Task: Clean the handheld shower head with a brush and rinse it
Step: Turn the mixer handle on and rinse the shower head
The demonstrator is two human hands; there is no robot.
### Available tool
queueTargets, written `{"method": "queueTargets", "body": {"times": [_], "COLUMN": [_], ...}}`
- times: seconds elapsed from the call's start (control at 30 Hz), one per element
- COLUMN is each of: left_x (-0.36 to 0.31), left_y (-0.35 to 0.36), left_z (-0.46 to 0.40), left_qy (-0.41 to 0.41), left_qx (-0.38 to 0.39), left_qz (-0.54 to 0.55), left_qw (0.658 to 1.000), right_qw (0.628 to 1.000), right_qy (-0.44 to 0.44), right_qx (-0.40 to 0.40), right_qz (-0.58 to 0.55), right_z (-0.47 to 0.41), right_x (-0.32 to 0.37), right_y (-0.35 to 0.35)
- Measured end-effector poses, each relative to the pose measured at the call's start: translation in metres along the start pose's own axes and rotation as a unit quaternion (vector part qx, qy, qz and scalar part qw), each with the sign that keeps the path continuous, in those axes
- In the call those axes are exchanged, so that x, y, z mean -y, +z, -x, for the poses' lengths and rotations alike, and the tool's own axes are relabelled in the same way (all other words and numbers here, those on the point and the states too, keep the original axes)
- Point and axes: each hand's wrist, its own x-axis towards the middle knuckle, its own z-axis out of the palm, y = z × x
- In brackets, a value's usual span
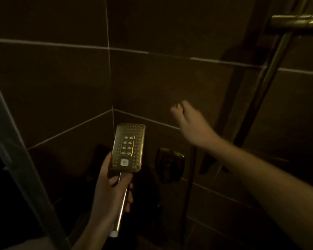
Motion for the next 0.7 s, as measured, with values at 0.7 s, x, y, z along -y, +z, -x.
{"method": "queueTargets", "body": {"times": [0.7], "left_x": [0.199], "left_y": [-0.101], "left_z": [0.053], "left_qy": [-0.161], "left_qx": [-0.092], "left_qz": [-0.074], "left_qw": [0.980], "right_qw": [0.943], "right_qy": [0.298], "right_qx": [0.145], "right_qz": [-0.012], "right_z": [0.037], "right_x": [-0.256], "right_y": [0.282]}}
